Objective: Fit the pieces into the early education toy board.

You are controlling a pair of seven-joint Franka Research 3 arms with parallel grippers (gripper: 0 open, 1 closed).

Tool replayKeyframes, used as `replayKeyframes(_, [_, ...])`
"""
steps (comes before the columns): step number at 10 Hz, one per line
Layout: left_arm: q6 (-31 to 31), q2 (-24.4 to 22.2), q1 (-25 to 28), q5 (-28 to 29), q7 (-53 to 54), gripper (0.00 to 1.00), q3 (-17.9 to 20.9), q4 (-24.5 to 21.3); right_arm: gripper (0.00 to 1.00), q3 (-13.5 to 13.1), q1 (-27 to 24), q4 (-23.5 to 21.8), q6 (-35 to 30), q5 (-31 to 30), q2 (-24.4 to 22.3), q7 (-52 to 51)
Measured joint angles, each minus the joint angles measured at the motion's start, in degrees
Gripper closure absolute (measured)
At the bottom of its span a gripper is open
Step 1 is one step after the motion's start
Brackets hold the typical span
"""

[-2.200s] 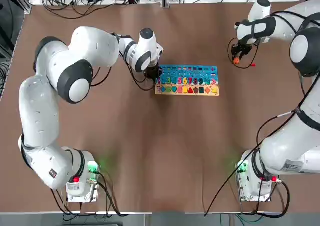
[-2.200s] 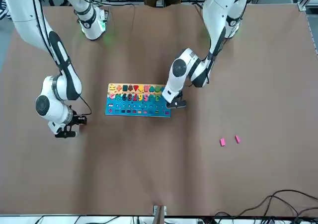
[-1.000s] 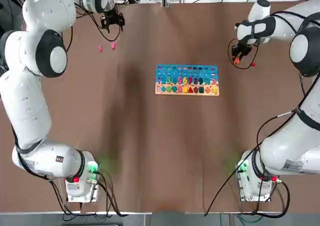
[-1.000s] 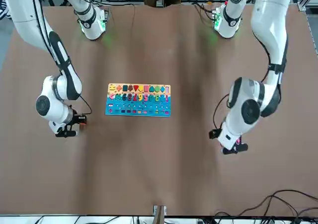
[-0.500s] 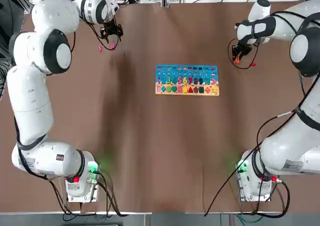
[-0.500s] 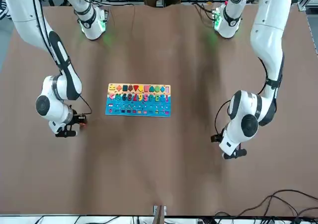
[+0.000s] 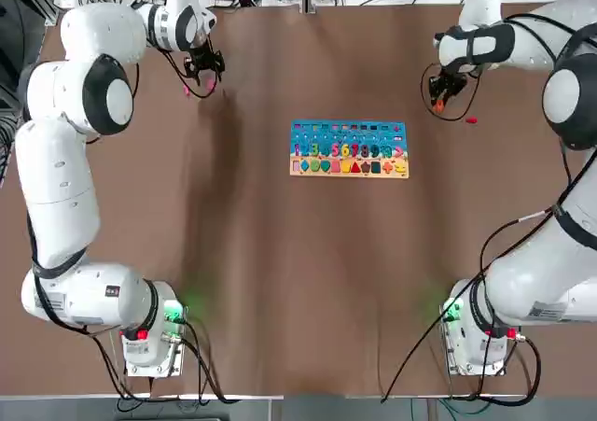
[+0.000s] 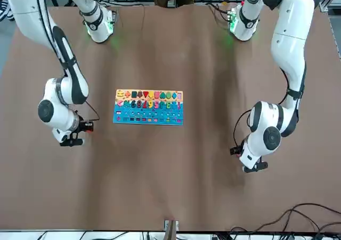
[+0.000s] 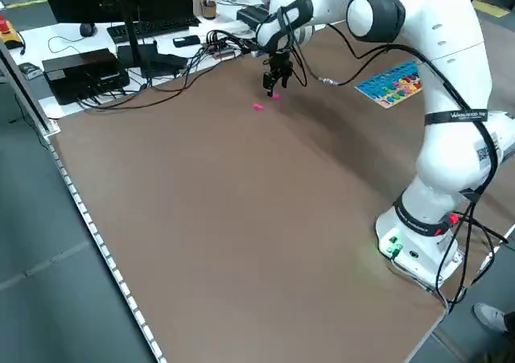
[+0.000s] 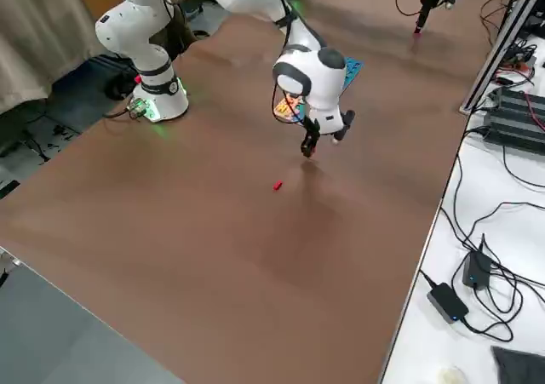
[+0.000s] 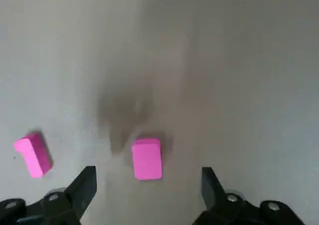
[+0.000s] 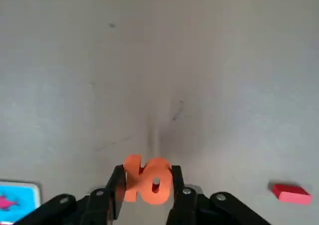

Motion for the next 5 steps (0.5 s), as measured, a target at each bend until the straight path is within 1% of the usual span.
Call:
replayKeyframes(1, [0.5, 0.5, 0.0, 0.0, 0.0, 0.13, 0.0, 0.0, 0.59, 0.1, 1.6, -0.2, -0.4, 0.0, -0.6, 0.3])
replayKeyframes(2, [0.8, 0.8, 0.0, 0.0, 0.0, 0.27, 0.0, 0.0, 0.59, 0.2, 3.7, -0.6, -0.8, 0.0, -1.2, 2.0])
replayKeyframes(3, [0.9, 0.9, 0.0, 0.0, 0.0, 0.3, 0.0, 0.0, 0.59, 0.3, 6.2, -1.3, -0.9, 0.0, -1.7, 4.2])
replayKeyframes(5, [1.0, 0.9, 0.0, 0.0, 0.3, 0.43, 0.0, 0.1, 0.59, 0.3, 10.2, -2.7, -0.9, 0.0, -2.4, 6.5])
